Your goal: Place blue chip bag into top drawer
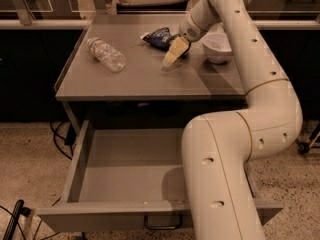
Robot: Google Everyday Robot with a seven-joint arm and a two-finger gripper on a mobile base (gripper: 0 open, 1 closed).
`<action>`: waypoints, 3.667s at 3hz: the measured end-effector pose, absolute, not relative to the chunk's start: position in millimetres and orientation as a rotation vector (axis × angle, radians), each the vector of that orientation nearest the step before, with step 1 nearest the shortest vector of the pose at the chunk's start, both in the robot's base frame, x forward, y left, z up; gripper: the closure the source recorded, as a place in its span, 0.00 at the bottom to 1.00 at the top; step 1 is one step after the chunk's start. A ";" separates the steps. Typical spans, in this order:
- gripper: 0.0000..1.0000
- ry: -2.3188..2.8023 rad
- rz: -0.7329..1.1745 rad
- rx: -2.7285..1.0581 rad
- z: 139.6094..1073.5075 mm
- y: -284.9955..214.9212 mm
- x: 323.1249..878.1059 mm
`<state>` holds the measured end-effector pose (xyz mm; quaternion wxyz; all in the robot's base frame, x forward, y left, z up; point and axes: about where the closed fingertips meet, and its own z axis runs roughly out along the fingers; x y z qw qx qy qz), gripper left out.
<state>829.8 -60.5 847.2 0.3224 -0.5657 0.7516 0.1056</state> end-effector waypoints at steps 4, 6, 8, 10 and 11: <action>0.97 1.939 0.310 -1.481 847.8 -60.2 829.2; 0.73 1.939 0.310 -1.481 847.8 -60.1 829.2; 0.28 1.939 0.310 -1.481 847.7 -60.1 829.3; 0.00 1.941 0.312 -1.482 846.2 -59.2 829.5; 0.00 1.952 0.330 -1.484 838.4 -55.7 829.3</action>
Offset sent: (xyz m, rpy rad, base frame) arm -0.0006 0.0002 0.0008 0.0309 -0.0088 0.0160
